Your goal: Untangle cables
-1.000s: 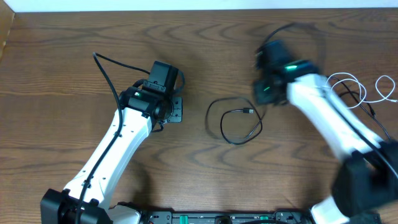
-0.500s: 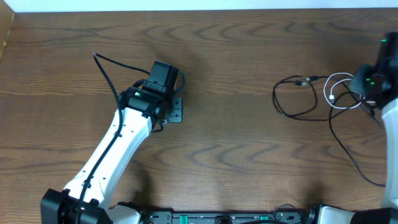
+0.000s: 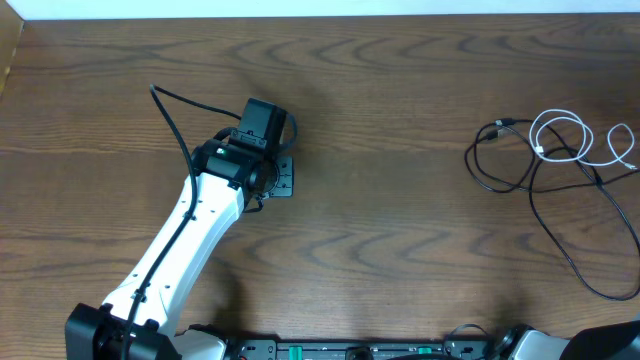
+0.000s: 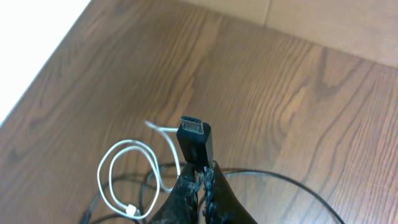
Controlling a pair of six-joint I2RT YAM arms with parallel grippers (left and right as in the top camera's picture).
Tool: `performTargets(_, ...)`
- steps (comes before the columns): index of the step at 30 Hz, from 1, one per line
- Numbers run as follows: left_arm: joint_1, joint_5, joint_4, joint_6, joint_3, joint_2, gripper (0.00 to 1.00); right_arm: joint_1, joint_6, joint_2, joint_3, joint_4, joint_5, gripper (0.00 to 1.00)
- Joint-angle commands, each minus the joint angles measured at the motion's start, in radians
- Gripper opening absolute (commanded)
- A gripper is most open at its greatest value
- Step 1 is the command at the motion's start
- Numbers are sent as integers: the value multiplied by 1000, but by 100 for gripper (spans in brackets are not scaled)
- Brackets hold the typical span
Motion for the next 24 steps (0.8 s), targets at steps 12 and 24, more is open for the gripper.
performTargets(12, 5, -2, -3, -29, -5, 0, 41, -47, -232, 66, 2, 42, -546, 59)
performTargets(24, 5, -2, -4, -29, -5, 0, 41, 326, -429, 359, 1, -92, -546, 70)
